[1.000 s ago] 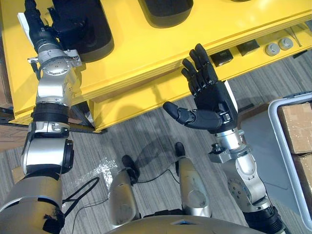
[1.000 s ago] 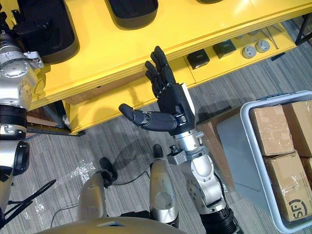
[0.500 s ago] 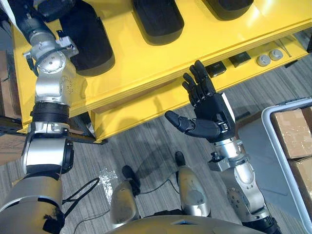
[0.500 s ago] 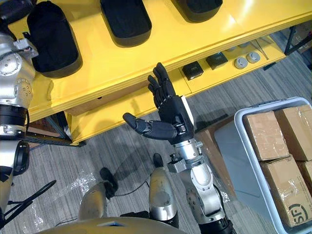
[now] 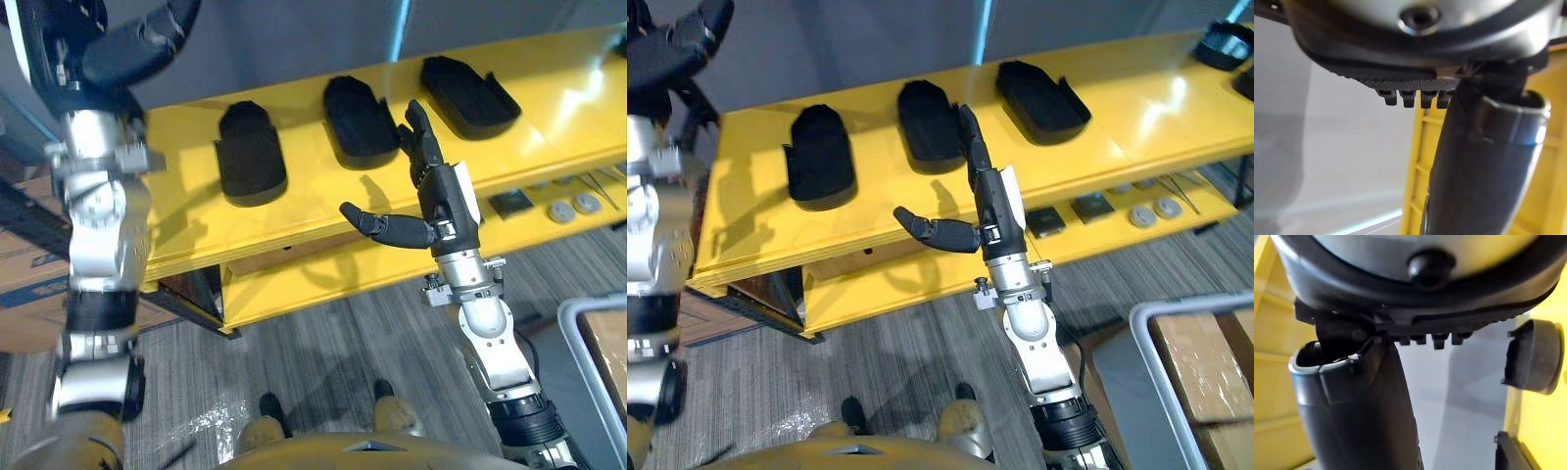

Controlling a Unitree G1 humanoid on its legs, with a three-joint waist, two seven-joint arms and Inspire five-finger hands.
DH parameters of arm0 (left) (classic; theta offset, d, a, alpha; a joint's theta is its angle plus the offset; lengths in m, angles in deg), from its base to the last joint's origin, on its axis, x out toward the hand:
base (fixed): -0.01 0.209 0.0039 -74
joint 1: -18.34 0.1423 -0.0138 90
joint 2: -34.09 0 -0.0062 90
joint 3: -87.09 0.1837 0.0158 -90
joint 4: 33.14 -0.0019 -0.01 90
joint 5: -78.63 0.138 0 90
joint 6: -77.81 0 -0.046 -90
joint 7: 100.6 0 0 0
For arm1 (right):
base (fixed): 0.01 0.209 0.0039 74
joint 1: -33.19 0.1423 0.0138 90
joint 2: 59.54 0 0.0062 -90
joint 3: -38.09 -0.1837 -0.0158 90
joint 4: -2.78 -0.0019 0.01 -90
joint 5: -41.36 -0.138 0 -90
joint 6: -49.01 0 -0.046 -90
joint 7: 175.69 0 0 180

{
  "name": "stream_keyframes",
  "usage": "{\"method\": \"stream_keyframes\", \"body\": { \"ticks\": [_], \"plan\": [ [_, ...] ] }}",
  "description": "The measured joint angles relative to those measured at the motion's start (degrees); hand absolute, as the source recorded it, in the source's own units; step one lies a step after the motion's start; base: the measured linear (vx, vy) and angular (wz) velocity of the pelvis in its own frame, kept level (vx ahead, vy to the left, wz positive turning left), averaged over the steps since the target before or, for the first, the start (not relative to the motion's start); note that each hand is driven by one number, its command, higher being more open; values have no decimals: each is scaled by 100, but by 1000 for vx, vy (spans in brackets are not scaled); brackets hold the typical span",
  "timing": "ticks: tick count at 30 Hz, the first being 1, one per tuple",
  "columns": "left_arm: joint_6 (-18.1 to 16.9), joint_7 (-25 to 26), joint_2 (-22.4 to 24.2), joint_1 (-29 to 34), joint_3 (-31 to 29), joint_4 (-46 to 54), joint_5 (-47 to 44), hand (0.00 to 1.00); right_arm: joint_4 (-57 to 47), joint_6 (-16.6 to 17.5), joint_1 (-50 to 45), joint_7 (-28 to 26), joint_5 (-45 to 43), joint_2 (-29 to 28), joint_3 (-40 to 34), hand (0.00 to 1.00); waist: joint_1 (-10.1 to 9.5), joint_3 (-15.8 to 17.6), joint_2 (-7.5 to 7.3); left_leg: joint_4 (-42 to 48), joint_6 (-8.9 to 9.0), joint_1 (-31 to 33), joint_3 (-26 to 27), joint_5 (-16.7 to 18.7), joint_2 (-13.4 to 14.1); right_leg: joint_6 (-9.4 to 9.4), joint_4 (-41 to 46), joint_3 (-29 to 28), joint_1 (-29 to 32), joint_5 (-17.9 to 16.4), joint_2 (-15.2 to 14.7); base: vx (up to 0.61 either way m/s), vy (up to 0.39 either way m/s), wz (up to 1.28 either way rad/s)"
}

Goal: Walk over and take three plastic housings, then place them on the shelf

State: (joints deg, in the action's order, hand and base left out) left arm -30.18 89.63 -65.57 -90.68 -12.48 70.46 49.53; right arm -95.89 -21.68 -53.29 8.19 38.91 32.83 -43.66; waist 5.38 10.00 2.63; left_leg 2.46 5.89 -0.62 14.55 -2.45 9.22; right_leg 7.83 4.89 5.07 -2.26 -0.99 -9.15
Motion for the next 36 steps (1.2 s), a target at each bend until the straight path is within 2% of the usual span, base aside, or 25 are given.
{"method": "stream_keyframes", "body": {
  "ticks": [2, 3, 5, 9, 12, 15, 19, 20, 24, 27, 36],
  "plan": [
    [-272, -308, 759, 989, -43, 771, -27, 100, 215, 0, 43, 103, 239, -43, 15, 100, -151, -133, -8, -123, -9, 1, -196, -97, -60, -10, -93, 221, -105, -8, -36, -38, -9, 47],
    [-317, -429, 1004, 1288, -2, 991, -26, 100, 312, -2, 85, 165, 379, -46, 24, 100, -232, -151, -11, -182, -1, -17, -254, -134, -82, -22, -111, 291, -148, -16, -47, -39, -2, 38],
    [-325, -727, 1274, 1780, 84, 1285, -28, 100, 558, -6, 220, 240, 701, -96, 49, 100, -363, -170, -26, -275, -4, -35, -368, -204, -117, -74, -140, 430, -221, -52, -64, -82, -6, 33],
    [-240, -1582, 1377, 2413, 452, 1403, -40, 100, 927, -85, 456, 278, 1463, -99, 308, 100, -541, -223, -41, -606, 32, -37, -571, -438, -163, -153, -219, 706, -269, -118, -68, -101, -10, 28],
    [-168, -2074, 1376, 2663, 656, 1386, -27, 100, 1169, -102, 676, 294, 1784, -81, 540, 100, -576, -236, -55, -727, 51, 58, -714, -533, -173, -137, -207, 857, -194, -129, -65, -98, -1, 25],
    [-131, -2462, 1375, 2892, 699, 1382, -42, 100, 1489, -109, 822, 450, 2204, -56, 605, 100, -698, -238, -55, -727, 30, 135, -813, -598, -175, -132, -193, 957, -184, -122, -62, -48, 1, 19],
    [-39, -2686, 1377, 3174, 699, 1379, -268, 100, 1713, -171, 876, 757, 2705, -37, 703, 100, -823, -238, -56, -726, 51, 215, -904, -695, -175, -151, -192, 1047, -172, -103, -55, -5, -7, 14],
    [-33, -2759, 1376, 3280, 703, 1379, -357, 100, 1789, -273, 904, 920, 2897, -35, 770, 100, -857, -235, -62, -726, 49, 220, -916, -697, -180, -150, -190, 1052, -173, -100, -57, 9, -8, 5],
    [-34, -2799, 1377, 3345, 930, 1337, -467, 100, 2279, -615, 1259, 1517, 3446, -34, 847, 100, -946, -225, -69, -724, 42, 329, -991, -728, -190, -150, -171, 1132, -110, -100, -60, 6, -12, 10],
    [-34, -2850, 1375, 3339, 1139, 1314, -468, 100, 2754, -902, 1856, 2032, 3801, -32, 827, 100, -992, -54, -62, -722, 25, 453, -1029, -795, -185, -133, 14, 1152, 44, -91, -71, -8, -7, 4],
    [-28, -2884, 1364, 3295, 1192, 1121, -490, 100, 3146, -1222, 2503, 3045, 4016, 18, 659, 100, -1014, 257, 6, -723, -7, 525, -1130, -848, -209, -149, 214, 1223, 130, -161, -112, -15, -10, 6]
  ]
}}
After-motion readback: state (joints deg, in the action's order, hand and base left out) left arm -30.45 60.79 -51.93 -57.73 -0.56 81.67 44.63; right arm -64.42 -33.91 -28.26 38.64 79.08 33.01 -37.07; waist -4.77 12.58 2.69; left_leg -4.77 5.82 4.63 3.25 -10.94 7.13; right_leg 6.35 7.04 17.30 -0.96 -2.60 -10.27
